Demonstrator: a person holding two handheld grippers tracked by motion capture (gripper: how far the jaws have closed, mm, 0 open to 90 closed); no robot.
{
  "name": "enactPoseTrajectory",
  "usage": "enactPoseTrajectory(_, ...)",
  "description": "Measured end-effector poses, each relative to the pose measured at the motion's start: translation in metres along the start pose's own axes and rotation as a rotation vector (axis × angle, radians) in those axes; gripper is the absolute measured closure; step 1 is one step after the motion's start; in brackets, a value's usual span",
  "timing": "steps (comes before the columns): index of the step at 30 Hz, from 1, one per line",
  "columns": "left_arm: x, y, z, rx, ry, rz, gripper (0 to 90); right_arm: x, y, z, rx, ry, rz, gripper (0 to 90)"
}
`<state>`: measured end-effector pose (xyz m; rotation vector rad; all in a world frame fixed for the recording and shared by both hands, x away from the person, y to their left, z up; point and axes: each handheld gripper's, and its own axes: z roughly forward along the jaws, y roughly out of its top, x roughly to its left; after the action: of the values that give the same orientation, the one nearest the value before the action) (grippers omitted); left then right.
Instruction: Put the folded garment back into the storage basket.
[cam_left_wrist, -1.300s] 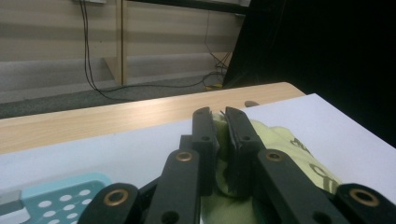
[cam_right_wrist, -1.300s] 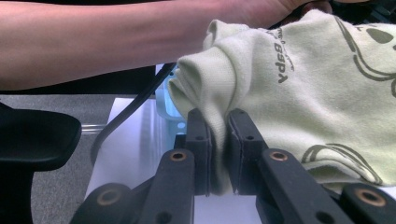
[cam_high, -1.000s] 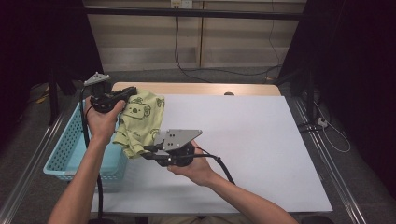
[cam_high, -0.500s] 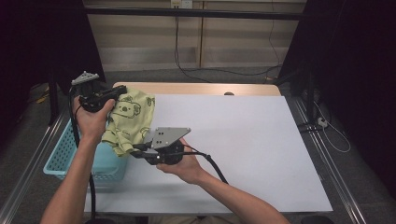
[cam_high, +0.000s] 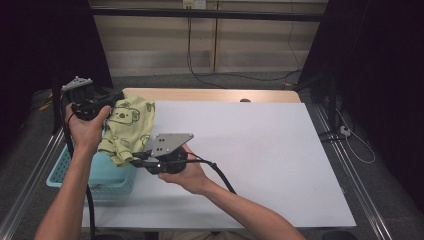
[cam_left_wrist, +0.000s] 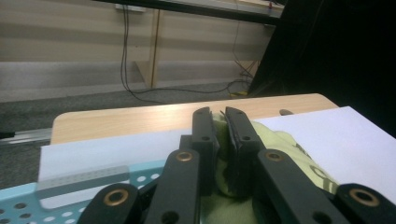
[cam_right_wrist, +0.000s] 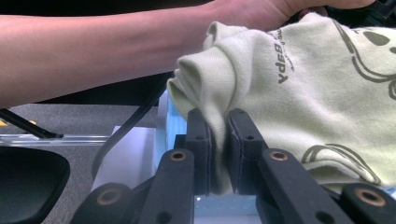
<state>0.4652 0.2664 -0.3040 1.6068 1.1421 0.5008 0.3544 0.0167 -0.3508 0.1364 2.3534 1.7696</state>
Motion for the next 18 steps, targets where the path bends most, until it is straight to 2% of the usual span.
enactPoseTrajectory(3, 0.003, -0.001, -0.003, 0.015, 0.01, -0.007, 83.6, 0.0, 0.001, 0.004, -0.001, 0.01, 0.0, 80.5)
enactPoseTrajectory(5, 0.007, -0.001, -0.005, 0.017, 0.008, 0.001, 83.6, 0.0, 0.001, 0.007, 0.0, 0.008, 0.001, 80.6)
enactPoseTrajectory(6, 0.007, -0.001, -0.006, 0.008, 0.011, -0.012, 83.6, 0.001, 0.001, 0.009, 0.002, 0.009, 0.002, 80.5)
enactPoseTrajectory(9, 0.011, -0.001, -0.008, 0.009, 0.031, -0.008, 83.6, 0.0, 0.003, 0.015, 0.003, 0.018, 0.003, 80.6)
enactPoseTrajectory(10, 0.013, -0.001, -0.009, 0.001, 0.035, -0.002, 83.6, 0.0, 0.003, 0.016, 0.004, 0.02, 0.003, 80.5)
enactPoseTrajectory(14, 0.021, -0.003, -0.017, 0.006, 0.041, -0.023, 83.6, 0.0, 0.004, 0.023, 0.004, 0.027, 0.0, 80.5)
enactPoseTrajectory(15, 0.025, -0.003, -0.018, -0.008, 0.049, -0.015, 83.5, 0.0, 0.004, 0.025, 0.006, 0.029, 0.002, 80.6)
enactPoseTrajectory(17, 0.029, -0.005, -0.021, 0.003, 0.051, -0.037, 83.5, -0.001, 0.004, 0.029, 0.007, 0.032, 0.003, 80.5)
enactPoseTrajectory(18, 0.032, -0.005, -0.022, -0.002, 0.064, -0.024, 83.6, -0.001, 0.004, 0.031, 0.005, 0.035, 0.006, 80.6)
